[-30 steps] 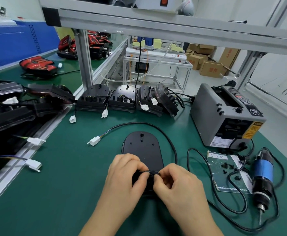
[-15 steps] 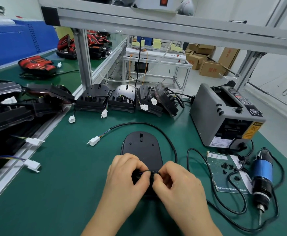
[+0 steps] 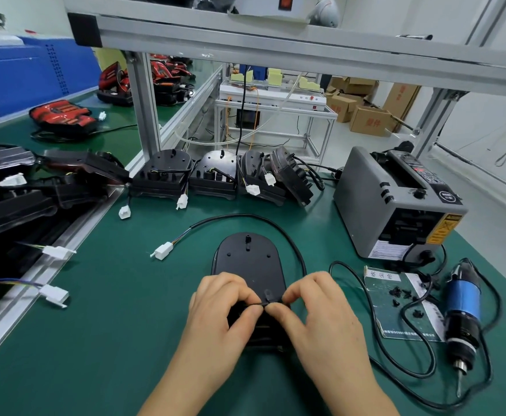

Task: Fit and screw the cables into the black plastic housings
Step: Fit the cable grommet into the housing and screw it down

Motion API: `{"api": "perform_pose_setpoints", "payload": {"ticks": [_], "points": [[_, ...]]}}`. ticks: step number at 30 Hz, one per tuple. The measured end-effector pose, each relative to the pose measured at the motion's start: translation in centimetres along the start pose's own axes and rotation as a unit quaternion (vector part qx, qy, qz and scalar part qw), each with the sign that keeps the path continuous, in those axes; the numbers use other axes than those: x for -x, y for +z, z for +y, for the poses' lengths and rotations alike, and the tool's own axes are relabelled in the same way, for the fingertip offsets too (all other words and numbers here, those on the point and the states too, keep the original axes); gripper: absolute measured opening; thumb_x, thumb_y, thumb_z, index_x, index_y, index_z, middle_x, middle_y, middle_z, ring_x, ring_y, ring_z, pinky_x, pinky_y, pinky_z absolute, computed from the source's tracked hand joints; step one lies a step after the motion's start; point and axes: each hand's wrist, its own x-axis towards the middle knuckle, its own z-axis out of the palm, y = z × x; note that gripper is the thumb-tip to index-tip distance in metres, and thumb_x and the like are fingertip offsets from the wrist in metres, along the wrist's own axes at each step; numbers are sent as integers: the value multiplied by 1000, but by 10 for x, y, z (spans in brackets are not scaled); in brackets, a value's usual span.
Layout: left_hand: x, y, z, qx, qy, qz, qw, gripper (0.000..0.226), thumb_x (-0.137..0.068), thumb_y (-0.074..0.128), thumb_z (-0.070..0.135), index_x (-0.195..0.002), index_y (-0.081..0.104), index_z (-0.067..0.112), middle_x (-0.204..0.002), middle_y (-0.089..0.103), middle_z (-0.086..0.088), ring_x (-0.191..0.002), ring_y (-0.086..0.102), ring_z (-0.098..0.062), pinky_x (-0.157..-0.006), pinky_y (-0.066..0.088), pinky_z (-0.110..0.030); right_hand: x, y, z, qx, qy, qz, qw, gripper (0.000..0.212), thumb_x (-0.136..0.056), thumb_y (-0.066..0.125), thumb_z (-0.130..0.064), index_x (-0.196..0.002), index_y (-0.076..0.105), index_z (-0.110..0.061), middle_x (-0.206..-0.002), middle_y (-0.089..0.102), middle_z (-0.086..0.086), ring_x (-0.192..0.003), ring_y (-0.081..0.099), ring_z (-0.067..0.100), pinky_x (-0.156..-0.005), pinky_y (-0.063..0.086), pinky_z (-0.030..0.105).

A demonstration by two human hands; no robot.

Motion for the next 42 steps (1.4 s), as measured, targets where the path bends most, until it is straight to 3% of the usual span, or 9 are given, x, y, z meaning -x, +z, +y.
{"api": "perform_pose_setpoints", "payload": {"ticks": [4,8,13,16,18,21,28,36,42], "points": [[-1,-1,2,0,3,3,1000,5,-78,59,30,-73,59,31,-94,55,16,-101,47,-9,-88,39,-37,-6,-3,1,22,-26,38,999,29,-68,75,-50,-82,65,-27,-92,55,-13,-91,51,14,-75,39,32],[-3,-2,1,-12,9,-2,1000,14,-74,50,46,-73,58,34,-96,56,17,-100,47,-8,-86,39,-32,-9,-4,1,-31,-31,-38,998,23,-75,63,-53,-83,68,-32,-84,55,-27,-100,41,2,-85,28,26],[-7,-5,1,-34,-13,-36,999,24,-73,46,55,-73,64,39,-98,54,22,-105,44,-3,-85,31,-9,-8,-5,2,-74,-28,-40,996,29,-72,57,-56,-82,66,-31,-81,54,-26,-100,38,-2,-90,30,26],[-9,-7,4,-20,-40,-54,998,12,-84,64,38,-73,68,41,-95,55,23,-106,42,-1,-81,29,-5,-8,-4,3,-71,-36,-37,996,31,-71,55,-58,-82,66,-31,-83,58,-24,-100,40,-1,-89,28,26],[-10,-8,7,0,-55,-61,997,22,-84,69,22,-73,69,42,-93,56,23,-106,41,1,-78,28,-2,-7,-4,5,-68,-40,-34,996,31,-71,55,-58,-83,67,-32,-85,61,-21,-100,42,1,-89,26,23],[-10,-8,13,26,-90,-59,994,25,-81,70,18,-68,70,39,-90,58,23,-104,40,4,-76,27,1,-7,-4,7,-67,-43,-35,996,31,-72,56,-58,-84,67,-32,-86,62,-21,-100,42,-1,-90,23,17],[-11,-3,21,48,-131,-36,990,21,-77,72,21,-61,72,35,-87,59,26,-105,36,10,-78,26,0,-9,-6,8,-92,-41,-42,994,23,-74,58,-50,-81,68,-30,-82,60,-23,-97,43,1,-90,37,33],[-11,0,20,43,-156,-34,986,22,-76,73,18,-58,71,29,-88,62,15,-106,35,12,-80,26,0,-11,-8,14,-131,-9,-96,987,25,-75,56,-49,-88,71,-33,-84,57,-31,-105,39,-5,-97,35,33],[-11,-3,20,42,-143,-50,987,10,-76,75,25,-71,72,33,-93,59,17,-112,33,10,-87,27,-7,-14,-9,14,-146,-15,-107,983,11,-79,64,-42,-85,70,-34,-81,57,-30,-103,39,-5,-97,34,35]]}}
